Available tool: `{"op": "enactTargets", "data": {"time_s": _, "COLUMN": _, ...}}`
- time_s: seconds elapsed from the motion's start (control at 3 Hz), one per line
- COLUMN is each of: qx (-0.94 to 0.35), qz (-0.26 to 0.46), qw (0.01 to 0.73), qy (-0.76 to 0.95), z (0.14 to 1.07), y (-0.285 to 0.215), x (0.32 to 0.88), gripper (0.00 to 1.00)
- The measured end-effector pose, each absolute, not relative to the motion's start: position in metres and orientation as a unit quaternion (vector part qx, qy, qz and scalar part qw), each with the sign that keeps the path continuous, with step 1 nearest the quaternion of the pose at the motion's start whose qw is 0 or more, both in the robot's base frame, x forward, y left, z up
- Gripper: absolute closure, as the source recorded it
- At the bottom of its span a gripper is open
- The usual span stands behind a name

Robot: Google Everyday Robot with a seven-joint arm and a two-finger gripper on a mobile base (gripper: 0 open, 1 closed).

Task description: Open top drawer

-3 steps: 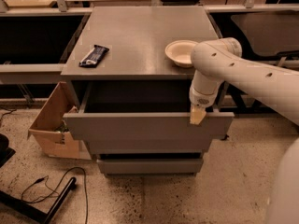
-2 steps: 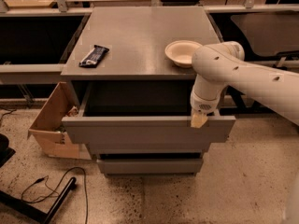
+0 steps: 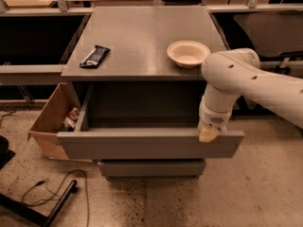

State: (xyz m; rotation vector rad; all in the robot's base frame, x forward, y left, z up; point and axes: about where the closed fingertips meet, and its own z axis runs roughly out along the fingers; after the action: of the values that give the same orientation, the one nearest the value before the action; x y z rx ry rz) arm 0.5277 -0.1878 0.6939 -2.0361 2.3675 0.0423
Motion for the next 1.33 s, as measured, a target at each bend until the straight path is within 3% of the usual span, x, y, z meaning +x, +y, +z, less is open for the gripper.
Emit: {"op": "enactTargets", "data": {"time_s": 1.33, "qx": -0.624, "qz": 0.038, "qw": -0.028, "qy": 0.780, "z": 0.700, "y": -0.207, "x": 0.471, "gripper": 1.00}}
